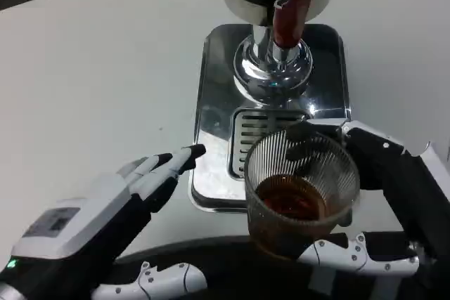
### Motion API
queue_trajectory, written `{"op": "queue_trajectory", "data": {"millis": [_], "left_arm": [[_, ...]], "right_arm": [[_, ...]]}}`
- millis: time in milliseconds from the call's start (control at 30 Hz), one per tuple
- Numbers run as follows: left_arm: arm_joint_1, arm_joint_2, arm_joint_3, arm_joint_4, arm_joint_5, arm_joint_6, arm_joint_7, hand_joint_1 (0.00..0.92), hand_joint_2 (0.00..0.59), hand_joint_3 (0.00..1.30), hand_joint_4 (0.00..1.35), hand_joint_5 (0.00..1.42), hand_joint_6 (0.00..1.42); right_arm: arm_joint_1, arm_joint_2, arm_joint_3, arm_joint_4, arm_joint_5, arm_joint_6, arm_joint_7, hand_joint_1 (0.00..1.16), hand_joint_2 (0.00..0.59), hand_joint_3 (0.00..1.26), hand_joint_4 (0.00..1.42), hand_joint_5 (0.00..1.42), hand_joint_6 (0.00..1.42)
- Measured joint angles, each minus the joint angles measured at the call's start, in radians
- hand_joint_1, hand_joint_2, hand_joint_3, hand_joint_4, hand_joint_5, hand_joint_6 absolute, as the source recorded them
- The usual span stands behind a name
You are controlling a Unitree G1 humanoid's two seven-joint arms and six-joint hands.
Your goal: Grasp the cup under the faucet to collect the drink, then remove the cup.
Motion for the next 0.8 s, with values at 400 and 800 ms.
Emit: {"op": "queue_trajectory", "data": {"millis": [400, 800], "left_arm": [[0.011, 0.000, 0.000, -0.001, 0.000, 0.000, -0.001, 0.000, 0.099, 0.01, 0.00, 0.00, 0.00], [0.010, 0.000, 0.000, -0.001, 0.000, 0.002, -0.001, 0.000, 0.099, 0.01, 0.00, 0.00, 0.00]], "right_arm": [[0.004, 0.000, 0.000, 0.000, 0.001, 0.000, 0.000, 0.93, 0.145, 0.90, 1.03, 1.22, 1.20], [0.003, 0.000, 0.000, 0.000, 0.001, 0.000, 0.000, 0.93, 0.145, 0.91, 1.04, 1.22, 1.21]]}}
